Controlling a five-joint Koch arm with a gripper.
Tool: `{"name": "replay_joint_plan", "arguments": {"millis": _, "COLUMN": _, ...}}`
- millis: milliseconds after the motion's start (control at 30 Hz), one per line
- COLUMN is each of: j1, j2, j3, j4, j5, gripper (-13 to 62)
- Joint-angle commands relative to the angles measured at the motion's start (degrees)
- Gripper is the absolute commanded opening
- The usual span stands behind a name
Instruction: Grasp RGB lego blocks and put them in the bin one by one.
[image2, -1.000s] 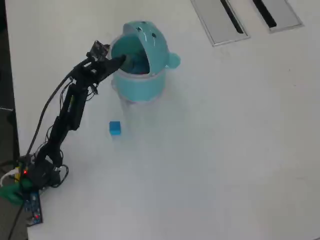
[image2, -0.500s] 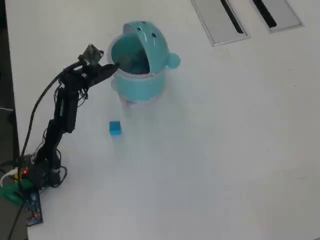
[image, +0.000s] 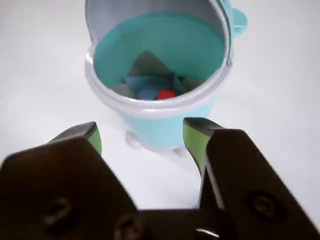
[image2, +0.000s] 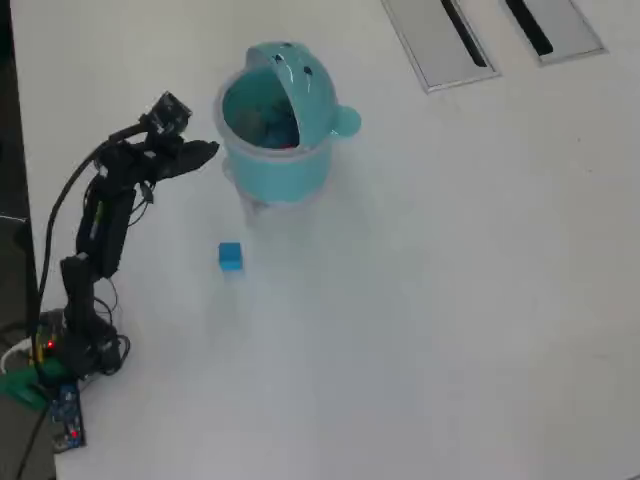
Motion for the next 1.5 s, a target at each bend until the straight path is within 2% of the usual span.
{"name": "replay_joint_plan", "arguments": {"millis": 0, "j1": -0.5, "j2": 5.5, "j3": 1.1, "j4": -0.4, "j5": -0.2, "gripper": 29.5}}
{"name": "replay_joint_plan", "arguments": {"millis": 533, "j1": -0.4, "j2": 22.8, "j3": 37.4, "j4": -1.8, "j5": -10.6, "gripper": 32.2}}
{"name": "replay_joint_plan", "arguments": {"millis": 1067, "j1": -0.4, "j2": 22.9, "j3": 49.8, "j4": -6.4, "j5": -28.0, "gripper": 32.4}}
{"name": "replay_joint_plan", "arguments": {"millis": 1467, "j1": -0.7, "j2": 22.2, "j3": 62.1, "j4": -19.9, "j5": -33.4, "gripper": 32.8}}
